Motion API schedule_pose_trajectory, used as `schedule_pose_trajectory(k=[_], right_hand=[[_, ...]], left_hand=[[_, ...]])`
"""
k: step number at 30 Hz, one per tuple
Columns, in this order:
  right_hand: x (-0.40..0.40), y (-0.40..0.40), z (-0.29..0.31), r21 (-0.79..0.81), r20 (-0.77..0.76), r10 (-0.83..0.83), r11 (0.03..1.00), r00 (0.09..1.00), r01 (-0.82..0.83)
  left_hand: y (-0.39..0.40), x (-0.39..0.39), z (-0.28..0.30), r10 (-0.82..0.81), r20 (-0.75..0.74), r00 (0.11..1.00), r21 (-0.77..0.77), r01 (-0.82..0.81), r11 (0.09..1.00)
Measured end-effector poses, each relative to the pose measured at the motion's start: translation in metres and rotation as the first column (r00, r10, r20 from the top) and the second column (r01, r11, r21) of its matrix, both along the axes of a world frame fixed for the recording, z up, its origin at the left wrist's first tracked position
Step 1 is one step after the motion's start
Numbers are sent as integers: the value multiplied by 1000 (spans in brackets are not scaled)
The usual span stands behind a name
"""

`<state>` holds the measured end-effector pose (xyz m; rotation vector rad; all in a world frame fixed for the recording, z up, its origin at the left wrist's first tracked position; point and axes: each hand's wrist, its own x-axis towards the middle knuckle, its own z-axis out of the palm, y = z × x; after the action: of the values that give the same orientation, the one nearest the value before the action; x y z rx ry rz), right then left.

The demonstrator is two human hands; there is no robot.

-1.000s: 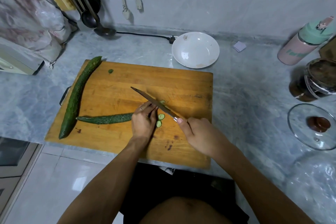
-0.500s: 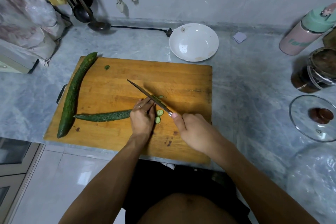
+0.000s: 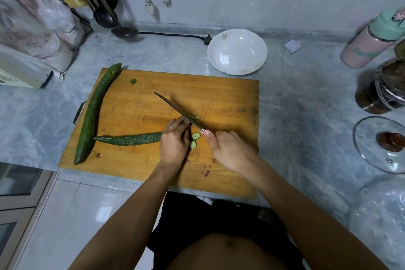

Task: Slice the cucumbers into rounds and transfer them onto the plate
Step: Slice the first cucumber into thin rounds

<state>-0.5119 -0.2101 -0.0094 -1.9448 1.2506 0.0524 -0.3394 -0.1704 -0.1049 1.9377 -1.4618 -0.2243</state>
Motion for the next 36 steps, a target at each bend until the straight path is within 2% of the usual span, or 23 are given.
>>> schedule_pose_trajectory(k=[9,14,21,29,36], right_hand=[[-9,-9,3,16,88,-17,1000,996,15],[-13,3,15,-26,85,41,999,996,-38],[-15,11,23,-65,58,42,997,997,-39],[-10,11,23,-34,0,42,999,999,-42],[4,2,7,-62,-26,54,997,998,-56]], left_hand=[[0,5,0,17,-41,999,17,-16,1000],[2,4,0,-10,7,1000,14,10,1000],[1,5,-1,-17,26,1000,-21,17,1000],[-1,7,-9,3,40,999,-17,-2,1000],[-1,3,-6,9,51,999,-48,-6,999]])
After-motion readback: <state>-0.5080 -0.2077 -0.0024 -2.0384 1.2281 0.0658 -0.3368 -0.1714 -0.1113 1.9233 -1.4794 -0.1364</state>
